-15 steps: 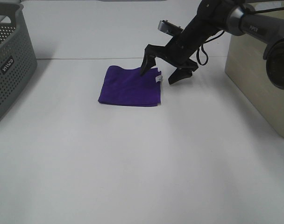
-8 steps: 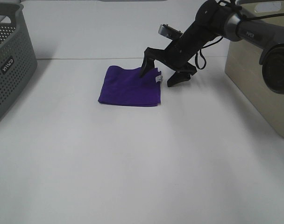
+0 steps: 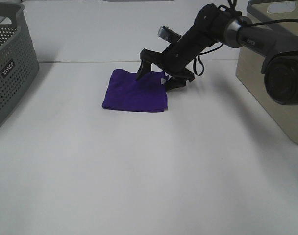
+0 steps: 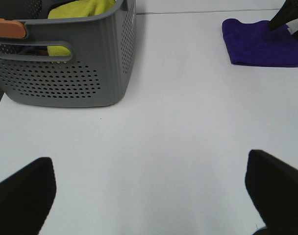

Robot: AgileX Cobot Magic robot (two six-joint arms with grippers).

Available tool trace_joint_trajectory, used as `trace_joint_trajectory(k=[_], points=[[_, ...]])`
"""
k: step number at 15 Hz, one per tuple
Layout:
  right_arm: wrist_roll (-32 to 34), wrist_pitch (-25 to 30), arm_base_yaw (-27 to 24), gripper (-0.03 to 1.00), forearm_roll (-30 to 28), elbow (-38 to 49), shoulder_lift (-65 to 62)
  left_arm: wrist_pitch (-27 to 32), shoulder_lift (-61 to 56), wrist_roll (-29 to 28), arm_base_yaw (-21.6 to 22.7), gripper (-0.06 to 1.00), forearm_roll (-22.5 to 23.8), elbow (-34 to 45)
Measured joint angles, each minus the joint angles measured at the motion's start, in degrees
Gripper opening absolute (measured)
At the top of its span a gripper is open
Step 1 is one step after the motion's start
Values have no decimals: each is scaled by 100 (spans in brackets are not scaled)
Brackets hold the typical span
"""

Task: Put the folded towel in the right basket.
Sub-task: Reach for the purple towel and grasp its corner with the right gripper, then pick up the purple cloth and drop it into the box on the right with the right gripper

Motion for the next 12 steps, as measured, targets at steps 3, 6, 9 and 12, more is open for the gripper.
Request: trace_joint_trajectory(k=[3, 6, 9, 12], points=[[17, -521, 579, 54, -132, -6, 86, 0, 0, 0, 0, 99, 0, 0], [155, -980, 1054, 5, -447, 0, 172, 0, 0, 0, 0, 99, 0, 0], [160, -1152, 1243, 1, -493, 11, 189, 0, 0, 0, 0, 99, 0, 0], [166, -791, 1220, 1, -567, 52, 23, 0, 0, 0, 0, 99, 0, 0]])
